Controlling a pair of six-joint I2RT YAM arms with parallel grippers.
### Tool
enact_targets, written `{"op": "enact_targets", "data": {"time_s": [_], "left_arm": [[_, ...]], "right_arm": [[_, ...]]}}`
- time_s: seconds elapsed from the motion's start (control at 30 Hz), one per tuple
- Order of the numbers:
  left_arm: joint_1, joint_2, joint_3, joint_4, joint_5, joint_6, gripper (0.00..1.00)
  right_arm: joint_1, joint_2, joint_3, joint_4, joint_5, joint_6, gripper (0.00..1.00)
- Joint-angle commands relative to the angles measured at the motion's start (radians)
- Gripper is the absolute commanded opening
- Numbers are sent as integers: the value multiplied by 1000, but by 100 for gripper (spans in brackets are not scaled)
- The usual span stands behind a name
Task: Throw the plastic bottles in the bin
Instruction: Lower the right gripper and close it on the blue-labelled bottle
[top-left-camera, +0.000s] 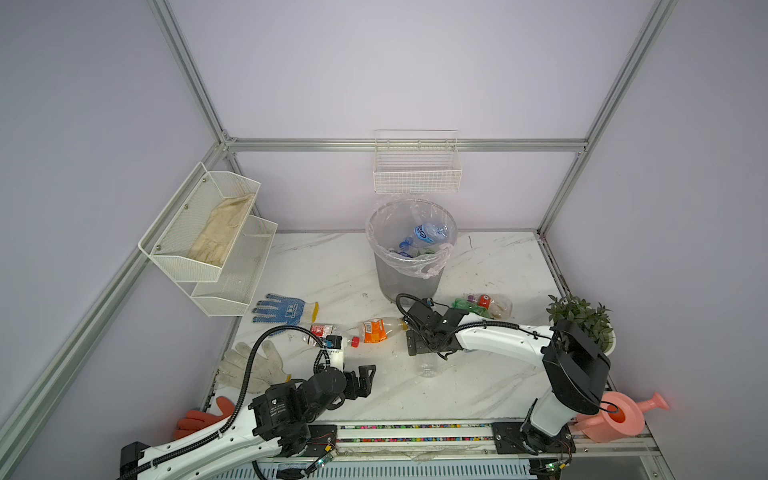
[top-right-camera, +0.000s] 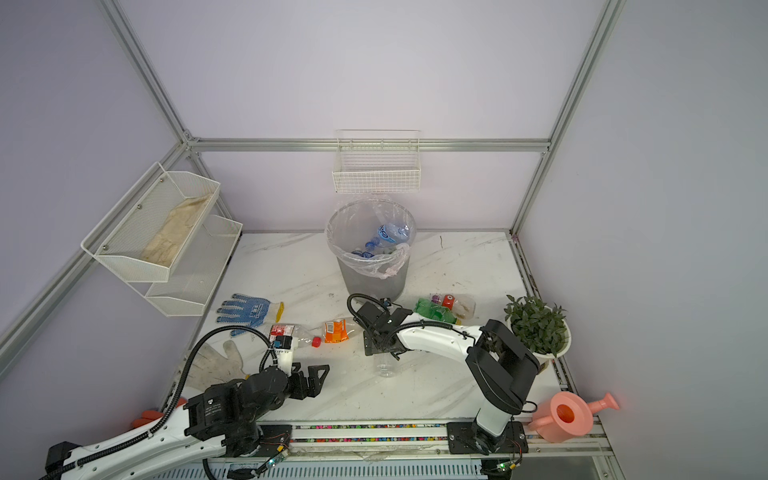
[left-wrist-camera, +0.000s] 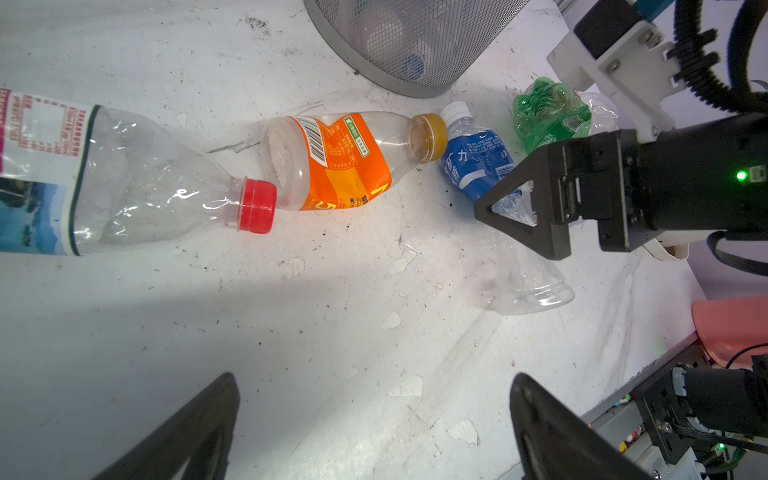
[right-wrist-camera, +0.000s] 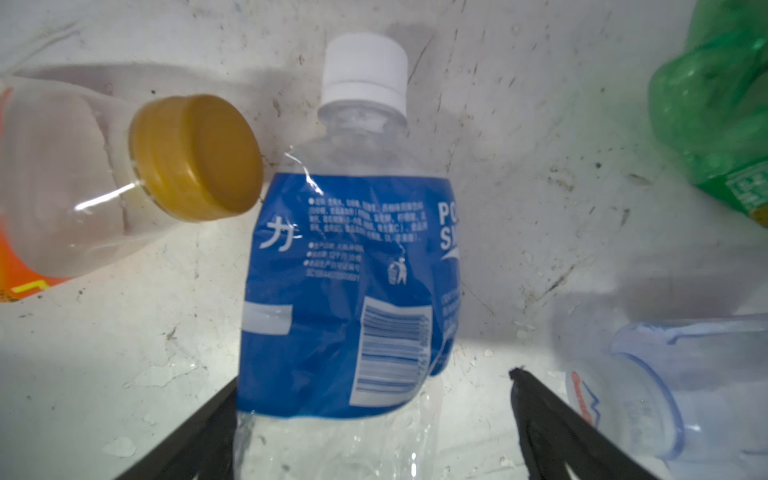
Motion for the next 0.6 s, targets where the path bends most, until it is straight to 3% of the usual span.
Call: {"op": "enact_targets", "data": {"time_s": [0.0,0.33,0.57], "left_arm": [[-6,-10,-26,6,-4,-19,100],[-5,-21,-23,5,-5,-16,100],[-6,-20,-15,7,1,-17,100]], "right_arm": [[4,19,-12,39,-25,34,97],[3,43,-49,78,-39,52,97],[5,15,-62,59,-24,67,89]]}}
